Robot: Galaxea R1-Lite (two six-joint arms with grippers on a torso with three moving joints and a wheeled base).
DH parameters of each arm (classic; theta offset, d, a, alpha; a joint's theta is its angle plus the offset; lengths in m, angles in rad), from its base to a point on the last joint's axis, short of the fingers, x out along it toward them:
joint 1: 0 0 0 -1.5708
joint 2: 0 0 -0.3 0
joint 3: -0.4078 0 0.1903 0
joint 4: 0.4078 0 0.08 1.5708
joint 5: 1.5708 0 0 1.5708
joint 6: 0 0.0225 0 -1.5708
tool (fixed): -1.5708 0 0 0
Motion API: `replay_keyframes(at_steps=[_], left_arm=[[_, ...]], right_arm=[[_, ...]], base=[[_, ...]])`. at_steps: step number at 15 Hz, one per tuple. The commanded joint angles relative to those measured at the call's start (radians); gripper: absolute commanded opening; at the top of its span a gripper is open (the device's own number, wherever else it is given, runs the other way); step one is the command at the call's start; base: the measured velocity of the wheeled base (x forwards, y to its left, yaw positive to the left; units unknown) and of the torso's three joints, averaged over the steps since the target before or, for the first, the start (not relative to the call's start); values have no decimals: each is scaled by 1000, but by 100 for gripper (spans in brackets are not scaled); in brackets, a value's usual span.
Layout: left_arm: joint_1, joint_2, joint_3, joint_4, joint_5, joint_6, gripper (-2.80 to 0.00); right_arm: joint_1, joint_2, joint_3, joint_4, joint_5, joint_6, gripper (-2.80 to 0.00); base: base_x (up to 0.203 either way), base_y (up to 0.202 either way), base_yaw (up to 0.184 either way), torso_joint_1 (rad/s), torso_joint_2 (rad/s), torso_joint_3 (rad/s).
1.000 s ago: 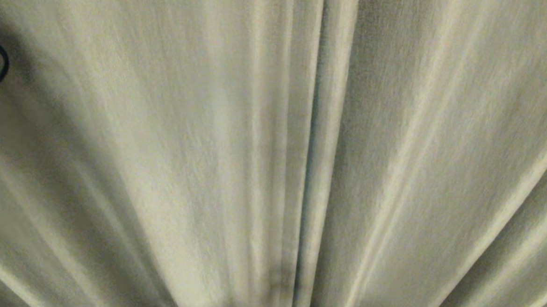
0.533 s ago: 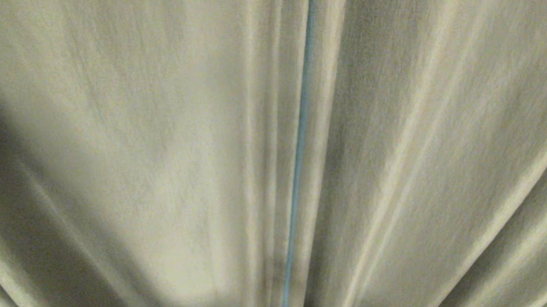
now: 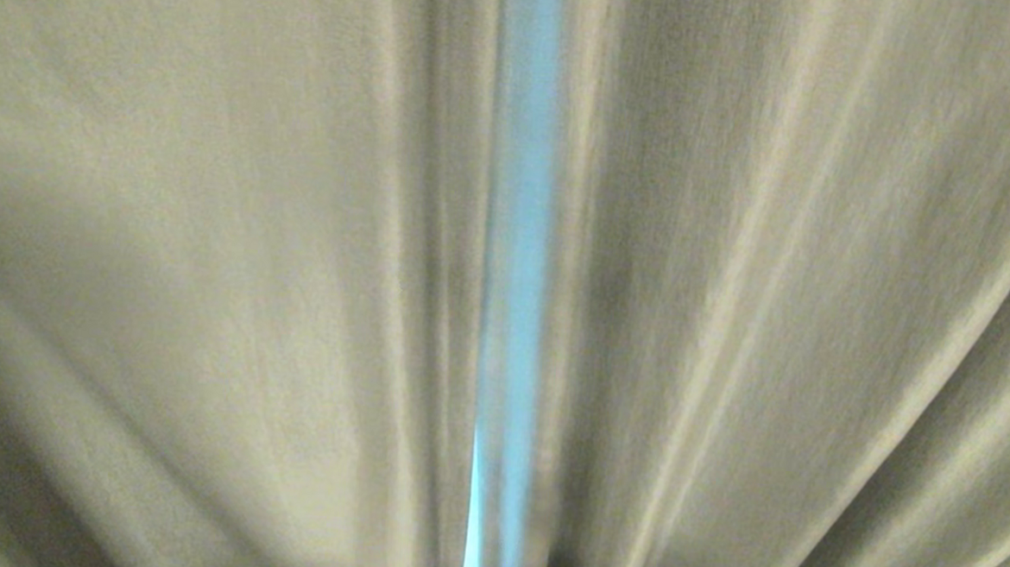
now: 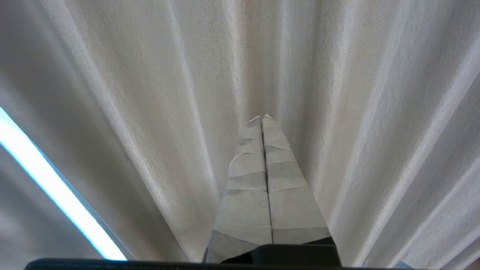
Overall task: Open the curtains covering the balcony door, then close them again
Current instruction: Pull the outer curtains open on both sides
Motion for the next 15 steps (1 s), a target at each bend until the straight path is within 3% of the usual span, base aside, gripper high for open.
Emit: replay_keyframes(at_steps=[1, 7, 11, 15], left_arm=[[36, 159, -107, -4, -3, -1, -280], [195, 420, -376, 2, -75, -3, -280], [308, 558, -573, 82, -85, -18, -280], [384, 623, -620, 113, -102, -24, -280]], right_arm=[[0, 2, 0, 0, 0, 1, -280], [0, 2, 0, 0, 0, 1, -280], [0, 0, 0, 0, 0, 1, -280], [0, 0, 0, 0, 0, 1, -280]], base=[[0, 0, 0, 0, 0, 0], [0, 0, 0, 0, 0, 0], [0, 0, 0, 0, 0, 0], [0, 0, 0, 0, 0, 0]])
